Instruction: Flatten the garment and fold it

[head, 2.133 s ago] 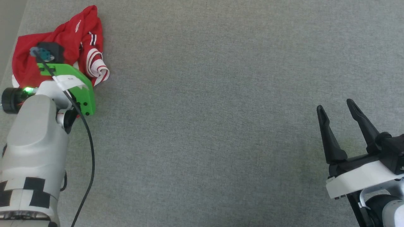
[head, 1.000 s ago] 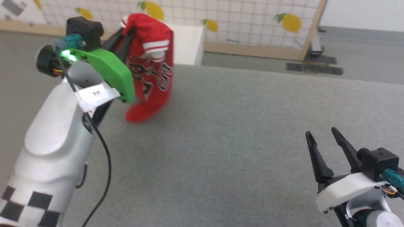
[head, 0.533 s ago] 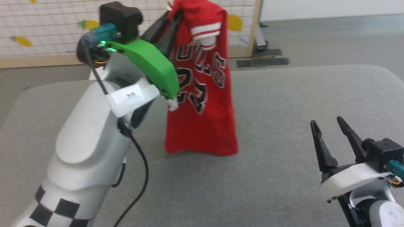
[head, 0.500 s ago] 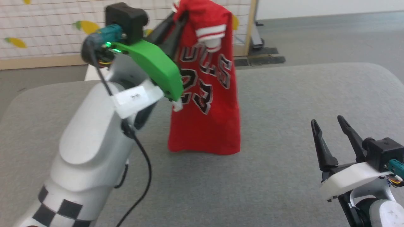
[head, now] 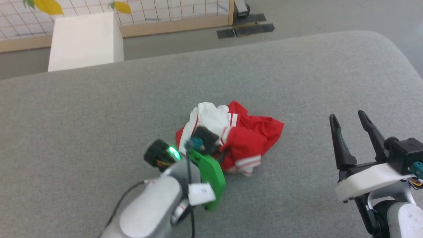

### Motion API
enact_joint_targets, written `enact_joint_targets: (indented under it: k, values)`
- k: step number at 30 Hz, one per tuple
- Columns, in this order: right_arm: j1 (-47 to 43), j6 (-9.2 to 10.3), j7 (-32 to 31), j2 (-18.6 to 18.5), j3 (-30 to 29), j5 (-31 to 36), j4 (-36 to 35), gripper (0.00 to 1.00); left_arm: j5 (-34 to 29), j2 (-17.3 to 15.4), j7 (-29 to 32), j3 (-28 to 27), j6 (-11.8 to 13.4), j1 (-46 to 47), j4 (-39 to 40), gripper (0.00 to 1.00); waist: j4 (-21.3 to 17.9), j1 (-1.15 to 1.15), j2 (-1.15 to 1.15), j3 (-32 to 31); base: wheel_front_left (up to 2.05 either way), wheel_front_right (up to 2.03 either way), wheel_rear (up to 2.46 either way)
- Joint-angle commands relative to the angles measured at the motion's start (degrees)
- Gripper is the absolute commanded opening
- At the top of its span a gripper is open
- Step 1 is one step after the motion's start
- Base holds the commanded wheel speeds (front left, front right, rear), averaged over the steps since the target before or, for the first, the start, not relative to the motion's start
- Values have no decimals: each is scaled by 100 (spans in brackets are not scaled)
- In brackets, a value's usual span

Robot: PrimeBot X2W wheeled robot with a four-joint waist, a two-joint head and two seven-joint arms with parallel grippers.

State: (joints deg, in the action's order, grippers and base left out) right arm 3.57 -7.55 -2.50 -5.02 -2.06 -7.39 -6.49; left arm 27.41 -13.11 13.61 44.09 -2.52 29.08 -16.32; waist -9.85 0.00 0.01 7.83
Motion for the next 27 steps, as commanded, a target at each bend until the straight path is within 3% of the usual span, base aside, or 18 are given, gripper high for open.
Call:
enact_joint_targets:
  k: [1,2,3,4,10,17,22,27]
  values:
    - [103,6,36,24,-4,41,0,100,-62,45,5,108,-63,-111,-61,0,-7,0,-1,183,0,0,0]
    - [110,6,38,32,-2,46,3,100,-73,60,27,188,-96,-152,-115,0,8,0,-1,205,0,0,0]
    - [123,6,39,41,7,52,12,100,-78,71,56,266,-130,-189,-179,45,24,0,-1,223,0,0,0]
    - [133,6,39,48,14,57,19,100,-95,75,56,312,-144,-202,-219,100,41,0,-1,234,0,0,0]
    - [146,6,20,76,40,72,114,100,-105,95,-141,300,-106,-175,-325,100,212,0,-1,101,0,0,0]
    - [-53,6,-70,36,-15,55,267,100,49,10,-346,73,-2,-202,24,100,571,0,-1,-492,0,0,0]
    - [-252,6,-136,-11,-89,-10,359,100,52,-288,-254,30,-47,-175,482,100,908,0,-1,-968,0,0,0]
    - [-345,6,-186,4,-100,-78,334,100,112,-695,-329,-429,220,-115,782,100,1141,0,-1,-1193,0,0,0]
